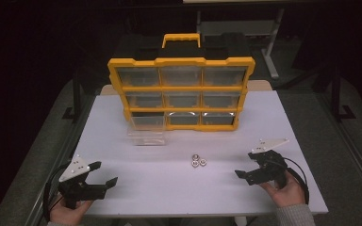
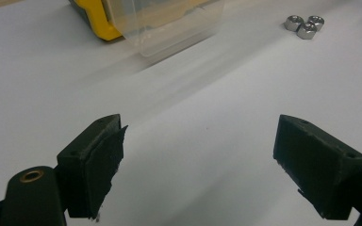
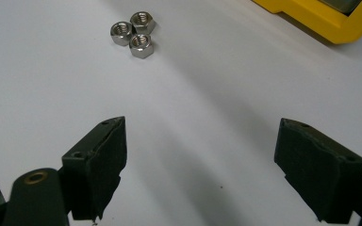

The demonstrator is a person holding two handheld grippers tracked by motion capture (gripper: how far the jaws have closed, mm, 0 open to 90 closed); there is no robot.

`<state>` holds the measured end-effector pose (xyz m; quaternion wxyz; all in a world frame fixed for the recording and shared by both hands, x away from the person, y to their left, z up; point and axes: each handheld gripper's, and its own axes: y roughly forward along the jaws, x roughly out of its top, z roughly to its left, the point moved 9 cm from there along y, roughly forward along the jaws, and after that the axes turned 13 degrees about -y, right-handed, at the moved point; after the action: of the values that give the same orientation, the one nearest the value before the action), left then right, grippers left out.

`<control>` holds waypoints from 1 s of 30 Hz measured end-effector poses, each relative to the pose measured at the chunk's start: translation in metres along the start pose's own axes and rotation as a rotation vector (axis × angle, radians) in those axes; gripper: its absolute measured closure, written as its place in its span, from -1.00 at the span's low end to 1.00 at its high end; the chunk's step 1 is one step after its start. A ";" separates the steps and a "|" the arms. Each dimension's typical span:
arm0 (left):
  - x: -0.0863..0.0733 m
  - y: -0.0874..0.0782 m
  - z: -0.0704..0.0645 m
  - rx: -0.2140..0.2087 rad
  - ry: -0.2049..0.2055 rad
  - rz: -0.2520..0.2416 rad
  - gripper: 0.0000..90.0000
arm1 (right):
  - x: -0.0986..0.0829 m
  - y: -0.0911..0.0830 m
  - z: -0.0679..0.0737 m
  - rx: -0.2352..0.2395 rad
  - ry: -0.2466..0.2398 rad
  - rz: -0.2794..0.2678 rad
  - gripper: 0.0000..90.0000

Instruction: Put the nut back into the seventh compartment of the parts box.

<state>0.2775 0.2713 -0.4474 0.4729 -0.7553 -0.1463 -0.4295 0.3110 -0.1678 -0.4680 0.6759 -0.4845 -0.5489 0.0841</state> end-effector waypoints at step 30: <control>0.000 -0.001 -0.002 0.001 -0.005 0.000 -0.64 | 0.004 0.001 0.001 0.019 0.008 -0.013 -0.61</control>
<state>0.2758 0.2702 -0.4461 0.4731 -0.7561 -0.1475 -0.4275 0.3121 -0.1648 -0.4660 0.6834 -0.4747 -0.5484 0.0830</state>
